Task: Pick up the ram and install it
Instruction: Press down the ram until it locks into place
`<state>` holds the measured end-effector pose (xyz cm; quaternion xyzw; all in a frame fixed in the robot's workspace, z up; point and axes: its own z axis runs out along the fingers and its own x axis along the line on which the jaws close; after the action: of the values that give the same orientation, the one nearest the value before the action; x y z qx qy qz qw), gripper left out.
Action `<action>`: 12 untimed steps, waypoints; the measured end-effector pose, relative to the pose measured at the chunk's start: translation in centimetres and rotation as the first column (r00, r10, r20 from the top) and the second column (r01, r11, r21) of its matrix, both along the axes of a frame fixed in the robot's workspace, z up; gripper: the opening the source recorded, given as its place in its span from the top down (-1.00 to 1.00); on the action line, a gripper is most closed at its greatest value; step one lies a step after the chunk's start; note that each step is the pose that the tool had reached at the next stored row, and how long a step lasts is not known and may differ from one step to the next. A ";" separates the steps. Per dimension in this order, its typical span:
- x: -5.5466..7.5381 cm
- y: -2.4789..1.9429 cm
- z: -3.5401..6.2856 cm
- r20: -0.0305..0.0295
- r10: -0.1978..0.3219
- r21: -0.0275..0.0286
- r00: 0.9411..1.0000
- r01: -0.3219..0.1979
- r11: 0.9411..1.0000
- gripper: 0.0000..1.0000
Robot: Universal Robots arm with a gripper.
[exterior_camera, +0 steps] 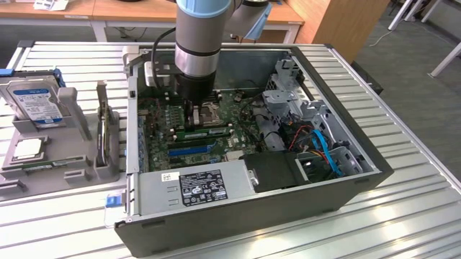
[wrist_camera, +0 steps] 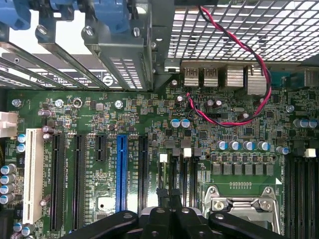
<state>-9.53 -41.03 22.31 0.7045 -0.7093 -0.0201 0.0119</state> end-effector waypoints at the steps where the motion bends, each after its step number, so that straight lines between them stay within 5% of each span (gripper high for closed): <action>1: 0.0 0.00 0.00 0.000 0.000 0.000 1.000 0.000 1.000 0.80; 12: 0.0 0.00 1.30 0.000 0.000 0.000 1.000 0.000 1.000 0.80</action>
<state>-9.52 -41.02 23.61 0.7045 -0.7093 -0.0201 0.0120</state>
